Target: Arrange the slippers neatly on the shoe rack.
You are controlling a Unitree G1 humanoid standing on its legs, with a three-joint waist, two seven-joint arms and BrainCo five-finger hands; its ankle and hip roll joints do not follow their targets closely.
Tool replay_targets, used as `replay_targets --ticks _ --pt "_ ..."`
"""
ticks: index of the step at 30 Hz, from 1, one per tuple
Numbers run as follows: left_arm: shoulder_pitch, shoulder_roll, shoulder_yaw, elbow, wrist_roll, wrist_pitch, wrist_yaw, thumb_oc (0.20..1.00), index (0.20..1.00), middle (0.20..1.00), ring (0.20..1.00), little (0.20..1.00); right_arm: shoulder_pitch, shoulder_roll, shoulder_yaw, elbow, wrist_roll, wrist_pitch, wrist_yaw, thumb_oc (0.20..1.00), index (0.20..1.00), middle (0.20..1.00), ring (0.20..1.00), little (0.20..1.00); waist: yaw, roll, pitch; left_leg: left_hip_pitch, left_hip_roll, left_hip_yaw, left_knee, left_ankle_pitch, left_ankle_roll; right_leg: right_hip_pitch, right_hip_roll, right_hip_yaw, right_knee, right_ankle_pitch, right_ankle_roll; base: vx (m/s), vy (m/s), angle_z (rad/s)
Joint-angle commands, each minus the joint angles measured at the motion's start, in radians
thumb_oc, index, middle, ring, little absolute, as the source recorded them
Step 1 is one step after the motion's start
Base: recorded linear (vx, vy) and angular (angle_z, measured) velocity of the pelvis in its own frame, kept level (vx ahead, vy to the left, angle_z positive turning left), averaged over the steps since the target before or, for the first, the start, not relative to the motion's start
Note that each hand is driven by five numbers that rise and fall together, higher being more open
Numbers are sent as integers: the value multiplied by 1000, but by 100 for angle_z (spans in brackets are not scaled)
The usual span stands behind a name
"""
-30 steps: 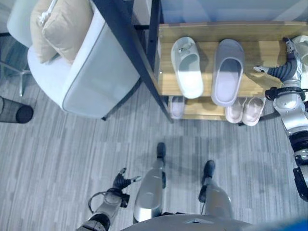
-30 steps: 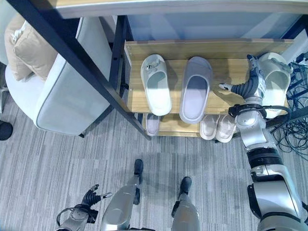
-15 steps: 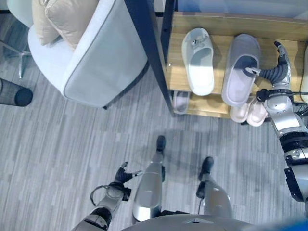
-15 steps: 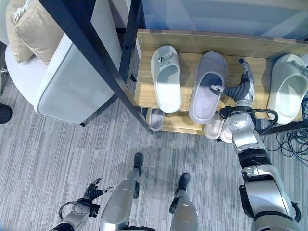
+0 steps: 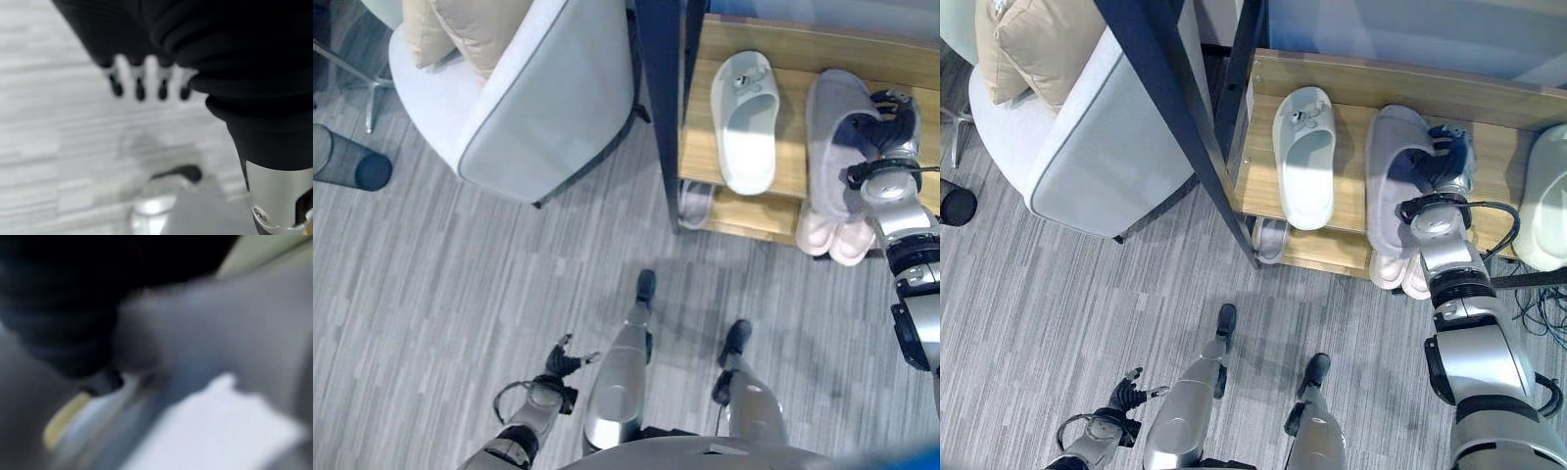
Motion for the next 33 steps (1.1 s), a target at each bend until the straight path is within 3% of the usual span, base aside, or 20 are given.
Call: replay_targets --ticks 1,3,5,9,11,12,14,18,23,24,28,30,31,32,33 --pt "0 2 -59 27 36 -9 33 1000 1000 1000 1000 1000 21 -50 16 -91 -4 -37 -44 200 200 200 200 200 23 -3 -32 -121 -5 -32 129 -105 -16 -20 -67 50 157 -150 42 0 0 0" --pt "-3 -3 -54 23 37 -6 31 1000 1000 1000 1000 1000 84 -47 -35 -187 -42 -38 -82 200 200 200 200 200 17 -7 -29 -122 -6 -31 130 -109 -16 -17 -67 48 150 -150 44 -8 12 6" --pt "-8 2 -78 -11 49 -13 14 1000 1000 1000 1000 1000 130 -28 -137 -238 14 -81 -129 200 200 200 200 200 6 -9 -26 -127 -7 -32 130 -110 -16 -19 -67 52 147 -148 46 -22 23 8" --pt "-30 42 -43 -77 19 -21 -14 1000 1000 1000 1000 1000 214 -33 -193 -459 -12 -124 -143 200 200 200 200 200 -18 -5 -14 -128 -4 -19 127 -107 -19 -41 -69 70 160 -148 45 -38 37 3" --pt "-52 64 -8 -88 24 -23 -6 1000 1000 1000 1000 1000 304 -6 -207 -672 -53 -148 -103 200 200 200 200 200 -46 -8 6 -130 -1 -5 142 -116 -20 -63 -73 92 196 -161 43 -60 48 -7" --pt "-51 66 -9 -89 24 -23 -6 1000 1000 1000 1000 1000 310 -3 -212 -679 -55 -144 -102 200 200 200 200 200 -45 -8 4 -133 -1 -5 141 -111 -19 -67 -72 92 196 -158 43 -114 61 -22" --pt "-70 99 67 -117 -2 -32 22 1000 1000 1000 1000 1000 471 57 -227 -984 -95 -187 -1 200 200 200 200 200 -92 -6 40 -173 8 12 211 -133 -16 -145 -80 128 304 -180 38 -142 79 -27" --pt "-88 117 158 -143 -54 -64 86 1000 1000 1000 1000 1000 639 124 -184 -1205 -154 -231 99 200 200 200 200 200 -151 -6 78 -251 27 40 374 -204 3 -277 -81 195 467 -224 28 -81 74 -43" --pt "-126 139 247 -142 -163 -98 142 1000 1000 1000 1000 1000 723 167 -74 -1239 -157 -231 150 200 200 200 200 200 -197 -11 109 -359 60 63 504 -244 7 -411 -76 247 573 -240 19 -77 31 -36" --pt "-144 133 278 -137 -247 -120 158 1000 1000 1000 1000 1000 748 149 -3 -1208 -211 -218 143 200 200 200 200 200 -223 -5 126 -428 75 64 607 -307 7 -503 -72 281 663 -291 12 -39 37 -54" --pt "-163 135 291 -162 -298 -147 179 1000 1000 1000 1000 1000 731 82 33 -1136 -369 -191 79 200 200 200 200 200 -234 12 127 -563 93 54 751 -359 17 -659 -65 316 804 -342 -4 -36 4 -29" --pt "-164 135 292 -162 -298 -147 179 1000 1000 1000 1000 1000 730 82 33 -1135 -369 -191 78 200 200 200 200 200 -234 12 127 -565 94 54 753 -360 17 -661 -64 316 806 -343 -4 -13 -13 -4" --pt "-174 135 283 -168 -320 -145 182 1000 1000 1000 1000 1000 707 54 47 -1043 -393 -161 51 200 200 200 200 200 -237 24 127 -636 104 47 842 -395 26 -751 -58 332 899 -376 -8 -6 -106 -40" --pt "-192 127 258 -173 -387 -144 174 1000 1000 1000 1000 1000 537 7 22 -850 -323 -124 -42 200 200 200 200 200 -225 62 127 -804 116 13 1011 -455 51 -949 -44 369 1090 -438 -21 -3 -133 -53" --pt "-184 124 260 -185 -406 -146 173 1000 1000 1000 1000 1000 510 6 3 -838 -301 -120 -56 200 200 200 200 200 -220 66 127 -828 118 4 1040 -463 57 -977 -42 375 1128 -448 -26 26 -158 -36"
